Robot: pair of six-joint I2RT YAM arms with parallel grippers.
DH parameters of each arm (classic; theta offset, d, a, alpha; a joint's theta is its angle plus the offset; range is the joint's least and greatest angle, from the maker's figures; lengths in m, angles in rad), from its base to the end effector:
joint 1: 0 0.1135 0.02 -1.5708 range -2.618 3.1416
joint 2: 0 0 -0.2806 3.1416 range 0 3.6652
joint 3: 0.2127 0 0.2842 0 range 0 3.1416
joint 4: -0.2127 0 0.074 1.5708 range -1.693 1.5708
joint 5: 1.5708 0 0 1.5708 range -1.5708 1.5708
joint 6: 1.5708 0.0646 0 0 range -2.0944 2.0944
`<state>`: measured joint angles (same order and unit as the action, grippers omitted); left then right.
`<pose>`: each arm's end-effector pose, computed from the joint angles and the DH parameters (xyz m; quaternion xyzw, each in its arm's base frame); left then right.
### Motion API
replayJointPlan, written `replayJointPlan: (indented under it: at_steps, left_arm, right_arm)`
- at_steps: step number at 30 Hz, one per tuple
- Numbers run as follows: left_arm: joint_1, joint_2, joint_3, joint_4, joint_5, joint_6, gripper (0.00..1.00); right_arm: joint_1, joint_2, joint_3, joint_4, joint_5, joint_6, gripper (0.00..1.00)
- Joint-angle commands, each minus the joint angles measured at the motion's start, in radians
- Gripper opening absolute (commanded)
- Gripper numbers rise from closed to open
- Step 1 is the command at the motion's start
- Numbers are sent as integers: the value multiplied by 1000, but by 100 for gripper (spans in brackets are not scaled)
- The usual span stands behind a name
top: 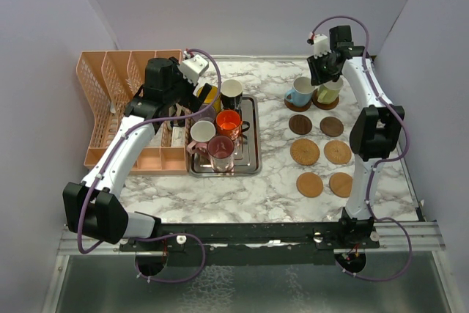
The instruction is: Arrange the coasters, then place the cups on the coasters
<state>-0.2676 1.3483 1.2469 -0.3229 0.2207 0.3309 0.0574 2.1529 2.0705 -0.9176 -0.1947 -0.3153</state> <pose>0.3487 -0.1103 0.3623 0.3033 0.7803 -0.0754 0.5417 0.5287 0.0429 0.2692 -0.2038 0.9334 0.0565 0.2899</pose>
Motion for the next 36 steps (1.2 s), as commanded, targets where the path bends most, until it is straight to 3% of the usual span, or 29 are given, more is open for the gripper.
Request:
replayJointPlan:
  at_steps: [1,36]
  left_arm:
    - [7,-5,-10,13,26,-2,99]
    - [7,-2,-14,15,32,1,99]
  right_arm:
    - [7,22,23,30,22,22,31]
    - [19,81,55,52,34,45,13]
